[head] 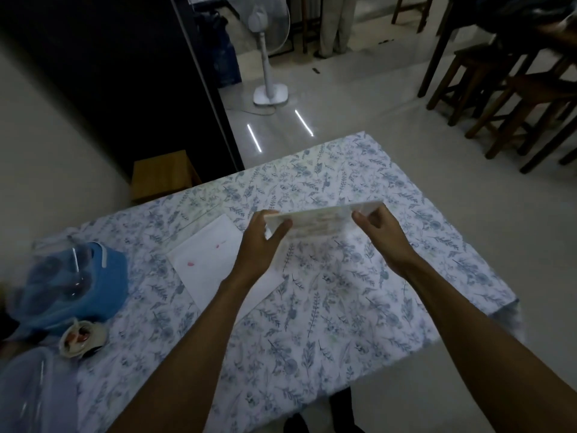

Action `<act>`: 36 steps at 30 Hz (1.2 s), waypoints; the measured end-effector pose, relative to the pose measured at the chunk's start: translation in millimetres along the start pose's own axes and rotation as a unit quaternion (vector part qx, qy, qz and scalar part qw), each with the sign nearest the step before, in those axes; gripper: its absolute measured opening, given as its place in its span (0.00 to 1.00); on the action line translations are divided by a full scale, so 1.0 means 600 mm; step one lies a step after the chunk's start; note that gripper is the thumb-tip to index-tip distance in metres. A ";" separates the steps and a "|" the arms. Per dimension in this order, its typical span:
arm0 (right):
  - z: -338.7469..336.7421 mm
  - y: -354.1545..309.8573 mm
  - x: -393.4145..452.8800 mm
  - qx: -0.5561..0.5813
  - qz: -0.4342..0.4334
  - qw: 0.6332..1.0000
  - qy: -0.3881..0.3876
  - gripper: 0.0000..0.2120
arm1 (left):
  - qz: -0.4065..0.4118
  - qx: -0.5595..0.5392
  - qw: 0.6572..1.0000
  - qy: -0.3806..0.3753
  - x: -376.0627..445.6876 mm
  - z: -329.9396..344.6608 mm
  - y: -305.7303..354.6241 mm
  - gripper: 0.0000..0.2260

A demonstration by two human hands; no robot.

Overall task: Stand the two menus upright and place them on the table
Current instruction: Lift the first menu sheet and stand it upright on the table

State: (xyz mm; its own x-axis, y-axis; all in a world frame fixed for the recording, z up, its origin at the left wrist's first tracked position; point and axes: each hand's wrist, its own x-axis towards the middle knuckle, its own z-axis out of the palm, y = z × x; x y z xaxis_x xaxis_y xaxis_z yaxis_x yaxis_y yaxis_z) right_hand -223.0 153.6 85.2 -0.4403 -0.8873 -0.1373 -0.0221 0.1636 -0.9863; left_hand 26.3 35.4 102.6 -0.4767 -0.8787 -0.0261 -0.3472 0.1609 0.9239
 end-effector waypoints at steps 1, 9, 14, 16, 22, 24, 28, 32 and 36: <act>0.005 -0.009 0.008 0.004 -0.004 1.000 -0.003 0.20 | -0.013 -0.010 1.000 -0.007 0.008 0.004 0.003 0.20; 0.026 -0.029 0.060 -0.034 -0.009 0.999 0.004 0.27 | -0.030 -0.028 0.998 0.048 0.045 0.029 0.017 0.31; 0.031 -0.033 0.097 -0.083 0.001 0.996 0.027 0.31 | -0.046 -0.034 0.996 0.076 0.076 0.029 0.019 0.37; 0.034 -0.034 0.107 -0.099 0.004 0.994 0.038 0.29 | -0.045 -0.036 0.995 0.087 0.086 0.031 0.025 0.35; 0.035 -0.022 0.134 -0.122 0.024 0.991 0.051 0.29 | -0.057 -0.034 0.993 0.102 0.110 0.033 0.028 0.26; 0.034 -0.014 0.137 -0.138 0.027 0.989 0.041 0.29 | -0.062 -0.034 0.992 0.105 0.114 0.031 0.034 0.22; 0.033 0.014 0.136 -0.182 0.051 0.982 0.016 0.22 | -0.071 -0.029 0.991 0.112 0.123 0.032 0.039 0.16; 0.033 0.088 0.136 -0.295 0.080 0.952 -0.023 0.19 | -0.074 -0.026 0.990 0.121 0.132 0.038 0.021 0.19; 0.031 0.136 0.128 -0.310 0.109 0.944 -0.036 0.14 | -0.099 0.006 0.992 0.078 0.118 0.050 -0.040 0.21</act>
State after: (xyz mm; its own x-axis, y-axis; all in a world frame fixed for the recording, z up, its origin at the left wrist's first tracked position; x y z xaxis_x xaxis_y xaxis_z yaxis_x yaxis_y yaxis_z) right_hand -242.1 90.6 -7.8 -0.4338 -0.8267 -0.3583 -0.4692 0.5467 -0.6935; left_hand -23.3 -17.2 67.4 -0.2673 -0.9525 -0.1458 -0.4321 -0.0168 0.9017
